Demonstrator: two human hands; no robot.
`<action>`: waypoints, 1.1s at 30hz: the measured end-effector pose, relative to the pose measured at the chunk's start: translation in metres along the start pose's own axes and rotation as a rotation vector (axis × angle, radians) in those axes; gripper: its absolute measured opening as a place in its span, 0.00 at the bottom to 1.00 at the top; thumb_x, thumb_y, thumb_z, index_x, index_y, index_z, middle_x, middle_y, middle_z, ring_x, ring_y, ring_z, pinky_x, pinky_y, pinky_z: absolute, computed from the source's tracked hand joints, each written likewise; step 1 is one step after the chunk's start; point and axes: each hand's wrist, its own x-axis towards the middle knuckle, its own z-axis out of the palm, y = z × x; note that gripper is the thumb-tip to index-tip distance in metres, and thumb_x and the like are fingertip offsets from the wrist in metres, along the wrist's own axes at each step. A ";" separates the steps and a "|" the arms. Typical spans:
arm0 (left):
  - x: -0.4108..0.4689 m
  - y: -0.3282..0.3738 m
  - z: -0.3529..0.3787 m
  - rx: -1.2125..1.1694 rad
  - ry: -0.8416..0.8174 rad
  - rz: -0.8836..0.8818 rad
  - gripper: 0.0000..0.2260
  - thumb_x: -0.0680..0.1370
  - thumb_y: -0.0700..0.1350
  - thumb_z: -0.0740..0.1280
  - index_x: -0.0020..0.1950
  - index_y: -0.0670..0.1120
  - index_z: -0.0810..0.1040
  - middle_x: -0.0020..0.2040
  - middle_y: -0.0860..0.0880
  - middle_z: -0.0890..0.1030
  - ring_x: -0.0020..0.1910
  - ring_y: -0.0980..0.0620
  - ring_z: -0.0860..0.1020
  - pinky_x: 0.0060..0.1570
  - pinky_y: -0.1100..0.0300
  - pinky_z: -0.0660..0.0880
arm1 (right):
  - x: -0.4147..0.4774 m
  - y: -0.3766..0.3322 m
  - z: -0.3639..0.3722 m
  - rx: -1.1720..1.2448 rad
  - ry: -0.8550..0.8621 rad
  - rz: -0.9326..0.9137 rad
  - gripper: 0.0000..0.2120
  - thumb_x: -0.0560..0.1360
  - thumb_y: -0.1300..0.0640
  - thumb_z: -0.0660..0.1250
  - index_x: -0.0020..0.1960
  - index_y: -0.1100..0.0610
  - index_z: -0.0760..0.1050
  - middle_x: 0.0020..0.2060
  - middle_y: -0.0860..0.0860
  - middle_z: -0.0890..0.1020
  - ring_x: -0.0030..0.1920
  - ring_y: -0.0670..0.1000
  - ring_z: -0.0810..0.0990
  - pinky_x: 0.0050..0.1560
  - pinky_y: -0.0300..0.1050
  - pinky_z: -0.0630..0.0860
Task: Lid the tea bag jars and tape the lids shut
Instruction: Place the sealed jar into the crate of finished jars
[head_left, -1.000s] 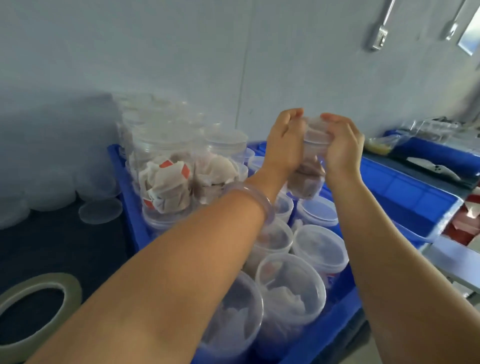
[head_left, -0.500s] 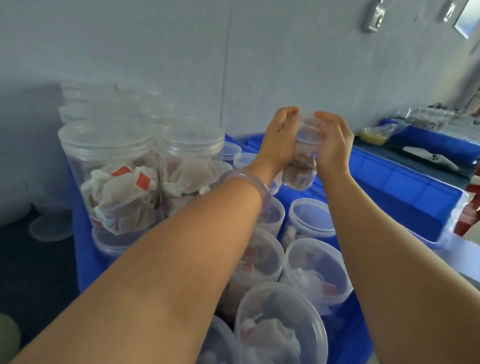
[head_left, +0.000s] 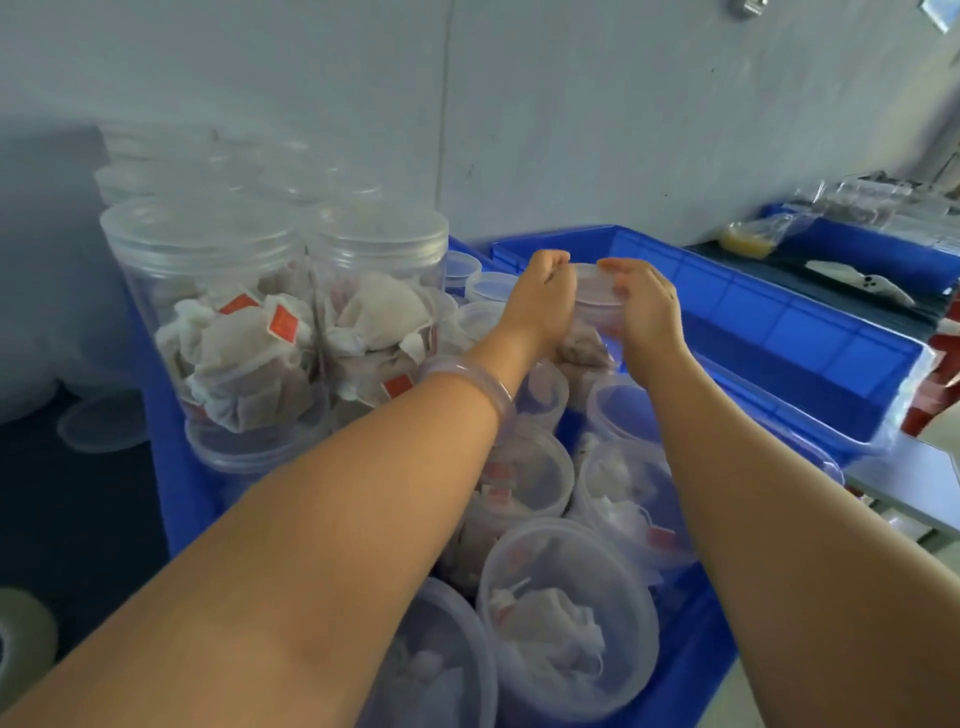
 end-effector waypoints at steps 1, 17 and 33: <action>-0.002 -0.003 -0.001 0.044 -0.021 -0.011 0.15 0.82 0.42 0.53 0.67 0.41 0.68 0.61 0.47 0.73 0.58 0.50 0.71 0.51 0.65 0.64 | -0.002 0.004 -0.002 -0.061 -0.038 0.022 0.14 0.77 0.64 0.57 0.43 0.51 0.78 0.37 0.45 0.78 0.37 0.45 0.76 0.39 0.38 0.72; -0.015 -0.010 0.004 1.080 -0.109 0.063 0.16 0.79 0.42 0.57 0.66 0.43 0.72 0.65 0.44 0.73 0.67 0.45 0.68 0.64 0.52 0.64 | -0.002 0.011 0.011 -1.185 -0.374 -0.051 0.05 0.77 0.64 0.58 0.49 0.58 0.72 0.45 0.55 0.75 0.46 0.57 0.72 0.43 0.47 0.66; -0.146 0.089 -0.057 1.166 0.095 0.348 0.23 0.78 0.36 0.60 0.71 0.33 0.58 0.67 0.38 0.69 0.66 0.43 0.69 0.62 0.57 0.65 | -0.127 -0.103 0.028 -0.807 -0.264 -0.493 0.11 0.78 0.64 0.61 0.55 0.63 0.80 0.43 0.55 0.80 0.45 0.51 0.76 0.47 0.43 0.72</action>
